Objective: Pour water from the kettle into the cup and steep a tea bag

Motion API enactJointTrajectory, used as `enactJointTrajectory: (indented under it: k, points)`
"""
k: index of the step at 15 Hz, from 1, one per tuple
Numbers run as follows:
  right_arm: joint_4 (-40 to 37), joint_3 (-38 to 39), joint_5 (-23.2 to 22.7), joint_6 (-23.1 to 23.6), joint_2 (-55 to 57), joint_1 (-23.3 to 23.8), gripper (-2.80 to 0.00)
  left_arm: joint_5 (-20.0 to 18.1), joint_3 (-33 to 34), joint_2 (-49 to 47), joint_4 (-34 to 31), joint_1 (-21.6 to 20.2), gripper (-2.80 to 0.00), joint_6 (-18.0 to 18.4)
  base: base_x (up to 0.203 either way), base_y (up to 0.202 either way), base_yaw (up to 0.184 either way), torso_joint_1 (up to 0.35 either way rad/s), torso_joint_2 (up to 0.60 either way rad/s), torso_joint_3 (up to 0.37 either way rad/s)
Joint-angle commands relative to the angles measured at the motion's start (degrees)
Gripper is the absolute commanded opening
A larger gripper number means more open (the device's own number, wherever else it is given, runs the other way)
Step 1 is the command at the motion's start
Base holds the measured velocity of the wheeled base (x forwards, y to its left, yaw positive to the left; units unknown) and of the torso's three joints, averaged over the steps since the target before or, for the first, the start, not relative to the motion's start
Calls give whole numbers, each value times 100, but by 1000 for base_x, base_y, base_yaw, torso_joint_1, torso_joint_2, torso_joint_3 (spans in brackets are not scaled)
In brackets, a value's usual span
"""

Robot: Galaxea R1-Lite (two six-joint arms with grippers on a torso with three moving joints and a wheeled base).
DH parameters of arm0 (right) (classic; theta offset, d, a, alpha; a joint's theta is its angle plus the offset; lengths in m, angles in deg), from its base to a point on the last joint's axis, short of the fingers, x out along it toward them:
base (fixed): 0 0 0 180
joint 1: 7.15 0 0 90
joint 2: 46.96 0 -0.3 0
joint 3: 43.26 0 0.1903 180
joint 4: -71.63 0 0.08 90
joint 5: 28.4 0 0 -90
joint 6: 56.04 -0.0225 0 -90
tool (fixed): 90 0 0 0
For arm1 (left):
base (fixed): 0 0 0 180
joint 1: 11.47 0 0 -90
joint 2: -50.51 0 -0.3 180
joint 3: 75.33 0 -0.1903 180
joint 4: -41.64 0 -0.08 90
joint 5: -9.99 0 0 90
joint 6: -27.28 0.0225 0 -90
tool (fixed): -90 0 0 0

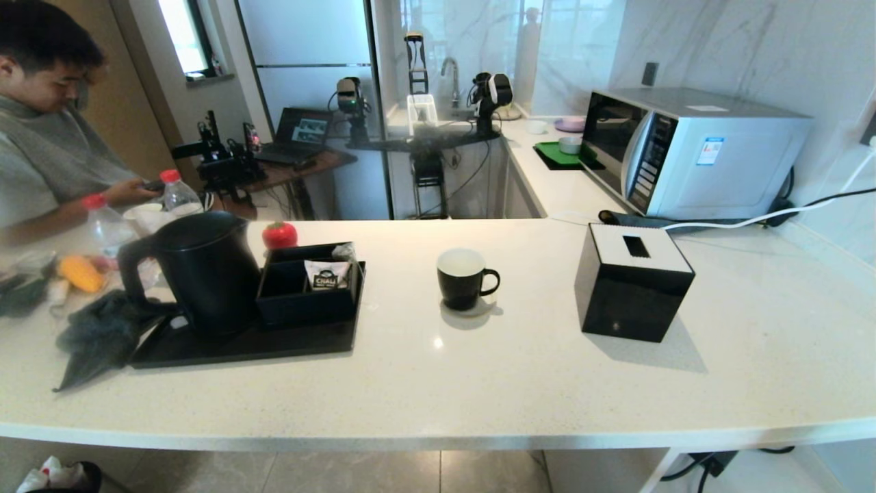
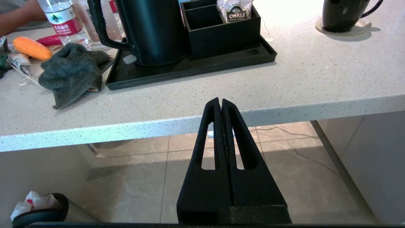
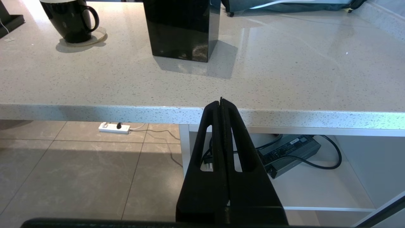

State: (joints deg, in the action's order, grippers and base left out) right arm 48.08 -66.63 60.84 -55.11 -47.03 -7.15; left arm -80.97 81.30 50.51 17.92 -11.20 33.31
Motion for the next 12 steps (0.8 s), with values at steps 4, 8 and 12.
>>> enactJointTrajectory:
  k: [4,8,12]
  points:
    - [1,0,-2,4,7,0,-280,0,0,0,0,0,-280,3,0,0,0,0,0,0]
    - [1,0,-2,4,7,0,-280,3,0,0,-14,0,-280,-419,0,0,0,0,0,0]
    - [1,0,-2,4,7,0,-280,8,0,0,-9,0,-280,-419,0,0,0,0,0,0]
